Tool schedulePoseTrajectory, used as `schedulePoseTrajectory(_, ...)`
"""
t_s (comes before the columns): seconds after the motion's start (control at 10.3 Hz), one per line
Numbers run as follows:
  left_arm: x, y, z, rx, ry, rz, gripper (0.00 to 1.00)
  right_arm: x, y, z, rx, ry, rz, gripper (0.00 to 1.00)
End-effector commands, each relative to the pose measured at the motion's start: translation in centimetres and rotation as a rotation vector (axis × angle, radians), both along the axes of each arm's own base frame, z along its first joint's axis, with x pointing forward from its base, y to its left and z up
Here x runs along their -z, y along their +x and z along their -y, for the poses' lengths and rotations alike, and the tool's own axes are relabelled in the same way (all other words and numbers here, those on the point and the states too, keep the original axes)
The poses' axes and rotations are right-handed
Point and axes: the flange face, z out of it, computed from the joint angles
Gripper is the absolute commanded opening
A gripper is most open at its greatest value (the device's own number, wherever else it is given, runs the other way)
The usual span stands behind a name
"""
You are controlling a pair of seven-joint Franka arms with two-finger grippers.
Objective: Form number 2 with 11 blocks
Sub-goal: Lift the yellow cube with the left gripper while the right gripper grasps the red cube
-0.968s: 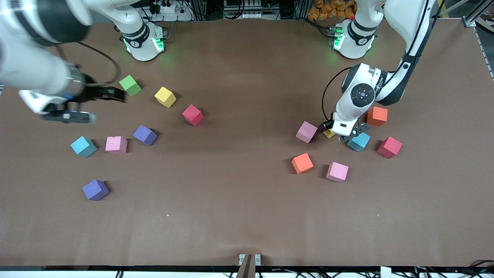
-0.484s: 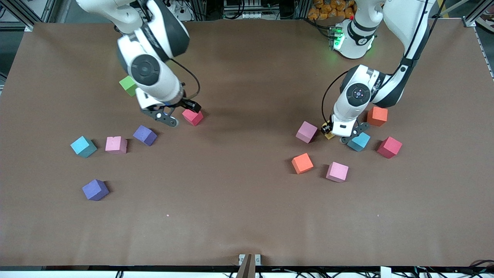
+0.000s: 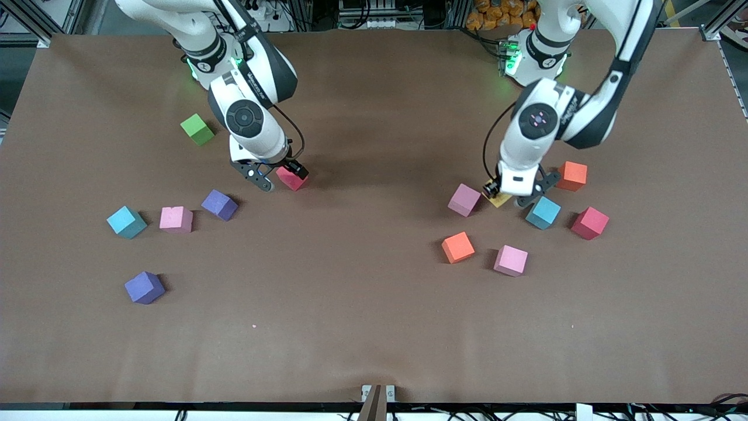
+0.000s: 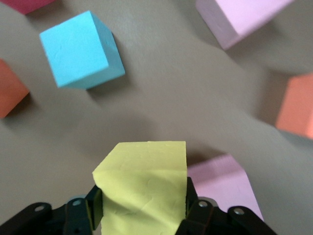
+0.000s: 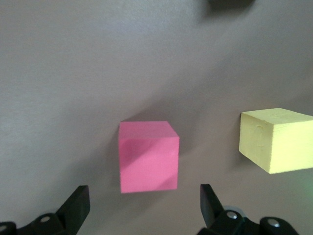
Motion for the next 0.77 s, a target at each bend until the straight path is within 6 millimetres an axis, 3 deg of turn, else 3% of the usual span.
schedulePoseTrajectory(0.0,-1.7,-4.2,4.8,0.019,0.007,-0.013,0.0,1.4,-0.1,0.0,0.032,0.009,0.011,1.0)
schedulePoseTrajectory(0.29,-1.6,-10.9,12.8,0.118,-0.017,-0.015,0.0,3.2,0.0,-0.1,0.033,0.01,0.011,1.0)
schedulePoseTrajectory(0.48,-1.4,-17.3,18.5,0.205,-0.095,-0.032,0.0,4.1,-0.1,-0.1,0.031,0.005,0.004,1.0)
schedulePoseTrajectory(0.68,-0.3,-22.8,22.7,0.357,-0.137,-0.077,0.0,4.6,-0.2,-0.2,0.024,0.004,0.005,0.96)
